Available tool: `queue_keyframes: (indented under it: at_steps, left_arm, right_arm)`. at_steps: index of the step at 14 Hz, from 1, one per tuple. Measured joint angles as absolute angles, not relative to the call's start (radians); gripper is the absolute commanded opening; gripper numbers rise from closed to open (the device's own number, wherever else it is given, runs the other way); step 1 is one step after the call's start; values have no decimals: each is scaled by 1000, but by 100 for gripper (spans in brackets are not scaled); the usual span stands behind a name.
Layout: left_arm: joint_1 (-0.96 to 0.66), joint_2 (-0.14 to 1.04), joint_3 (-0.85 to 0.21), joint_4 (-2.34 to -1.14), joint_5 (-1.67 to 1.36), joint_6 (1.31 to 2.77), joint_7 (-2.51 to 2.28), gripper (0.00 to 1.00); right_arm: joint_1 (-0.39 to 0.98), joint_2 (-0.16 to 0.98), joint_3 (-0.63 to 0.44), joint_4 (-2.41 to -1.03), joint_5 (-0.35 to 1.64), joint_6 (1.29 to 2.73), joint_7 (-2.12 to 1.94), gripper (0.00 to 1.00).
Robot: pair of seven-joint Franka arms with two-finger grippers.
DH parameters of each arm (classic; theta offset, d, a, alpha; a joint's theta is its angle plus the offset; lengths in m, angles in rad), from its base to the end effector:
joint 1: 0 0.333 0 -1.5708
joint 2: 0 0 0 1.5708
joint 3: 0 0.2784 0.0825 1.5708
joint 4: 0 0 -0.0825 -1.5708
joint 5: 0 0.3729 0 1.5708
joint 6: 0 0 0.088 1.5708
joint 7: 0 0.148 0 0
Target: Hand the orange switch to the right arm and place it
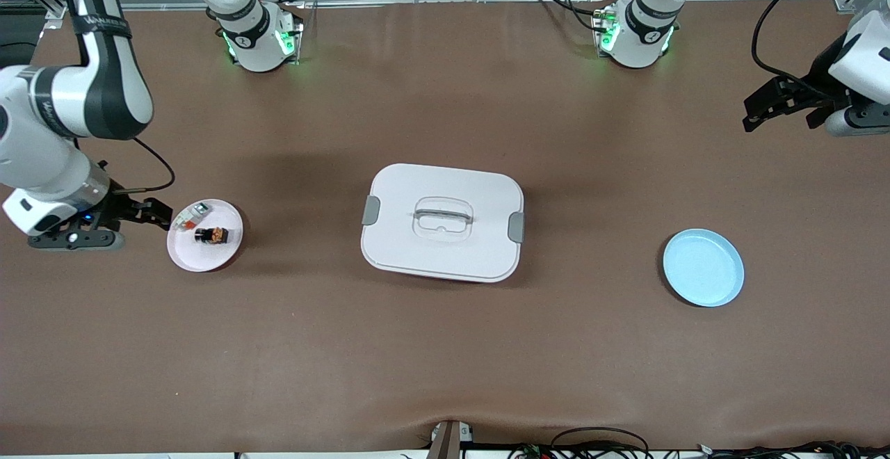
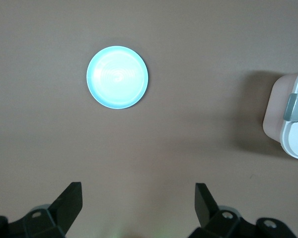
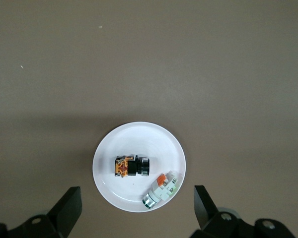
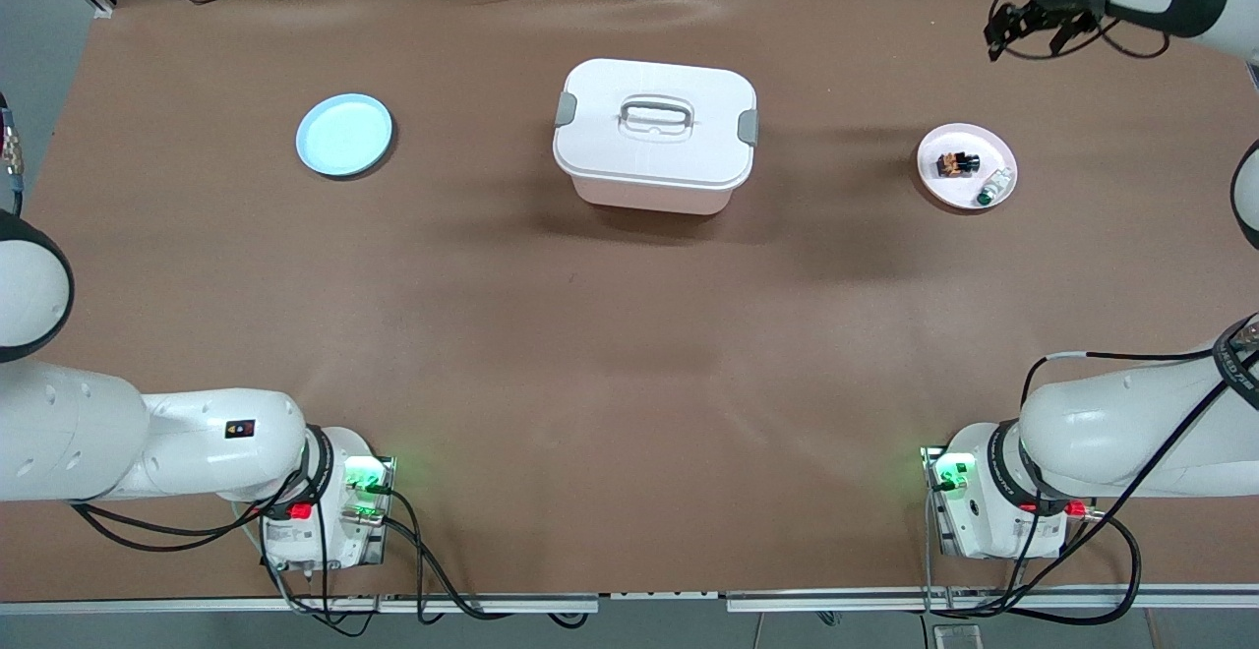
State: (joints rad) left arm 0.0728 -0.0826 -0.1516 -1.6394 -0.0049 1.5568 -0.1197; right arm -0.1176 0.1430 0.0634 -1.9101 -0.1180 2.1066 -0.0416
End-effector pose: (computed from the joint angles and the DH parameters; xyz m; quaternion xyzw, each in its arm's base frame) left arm 0.5173 -0.0441 0.5565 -0.9998 -0.0207 0.0001 0.0038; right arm 0.5846 -0.0420 0.3544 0.9983 0.0220 0.0247 0.0482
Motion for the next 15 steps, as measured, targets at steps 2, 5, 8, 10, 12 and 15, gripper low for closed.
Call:
queue_keyframes:
  at_steps: [2, 5, 8, 10, 12, 15]
  left_arm:
    - [73, -80, -152, -1639, -5, 1557, -120, 100]
    - [73, -80, -152, -1639, -5, 1557, -120, 100]
    - [73, -80, -152, -1637, 6, 1557, -120, 100]
    - [73, -80, -152, -1628, 13, 1557, -120, 100]
    - [73, -80, -152, -1621, 14, 1557, -120, 100]
    - [73, -80, -152, -1619, 14, 1557, -120, 100]
  right_arm:
    - [-116, 129, 64, -1845, -118, 2021, -41, 100]
    - [-114, 108, 66, -1734, -116, 1872, -40, 100]
    - [-111, 103, 68, -1648, -84, 1765, -40, 100]
    - [-110, 103, 68, -1601, -62, 1715, -40, 100]
    - [-110, 103, 68, -1569, -59, 1692, -40, 100]
    - [-110, 103, 66, -1546, -58, 1670, -40, 100]
